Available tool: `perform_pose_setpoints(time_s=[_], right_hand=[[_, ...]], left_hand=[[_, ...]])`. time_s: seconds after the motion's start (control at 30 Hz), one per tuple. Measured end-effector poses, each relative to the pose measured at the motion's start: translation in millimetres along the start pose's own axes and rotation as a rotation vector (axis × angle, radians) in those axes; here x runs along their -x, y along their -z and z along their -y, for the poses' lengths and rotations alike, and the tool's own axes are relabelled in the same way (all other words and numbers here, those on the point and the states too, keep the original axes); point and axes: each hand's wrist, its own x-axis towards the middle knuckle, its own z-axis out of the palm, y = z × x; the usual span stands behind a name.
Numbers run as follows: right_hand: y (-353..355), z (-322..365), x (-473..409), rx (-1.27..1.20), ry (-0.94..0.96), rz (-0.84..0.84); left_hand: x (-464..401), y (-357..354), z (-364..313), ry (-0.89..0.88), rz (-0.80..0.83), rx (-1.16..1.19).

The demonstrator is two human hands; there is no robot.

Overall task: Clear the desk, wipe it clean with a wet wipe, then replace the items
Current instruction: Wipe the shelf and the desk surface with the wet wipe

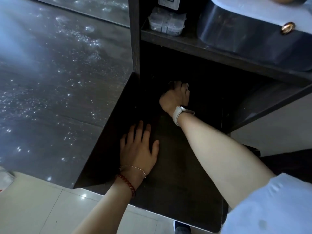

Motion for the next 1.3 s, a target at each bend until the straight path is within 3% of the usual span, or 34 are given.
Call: perform_pose_setpoints(time_s=[0.07, 0.2, 0.33, 0.6, 0.73, 0.93, 1.1, 1.27, 1.3], right_hand=[[0, 2, -3, 0.015, -0.013, 0.014], [-9, 18, -7, 0.044, 0.166, 0.044], [-11, 31, -27, 0.086, 0.154, 0.109], [-21, 16, -23, -0.186, 0.238, 0.053], [-21, 19, -26, -0.374, 0.166, 0.027], [-17, 14, -36, -0.385, 0.182, 0.042], [-27, -1, 1, -0.290, 0.387, 0.130], [-16, -15, 37, -0.116, 0.742, 0.215], [-16, -20, 34, -0.111, 0.732, 0.210]], left_hand=[[1, -1, 0, 0.002, -0.004, 0.005], [1, -1, 0, 0.012, 0.005, 0.010], [0, 1, 3, -0.026, 0.002, 0.016], [1, 1, 4, -0.021, 0.040, 0.041], [3, 0, 4, -0.006, 0.069, 0.073], [4, 0, 4, -0.001, 0.069, 0.092], [4, 2, 5, -0.002, 0.070, 0.073], [6, 10, 2, 0.044, 0.132, 0.138], [5, 12, 1, 0.050, 0.142, 0.145]])
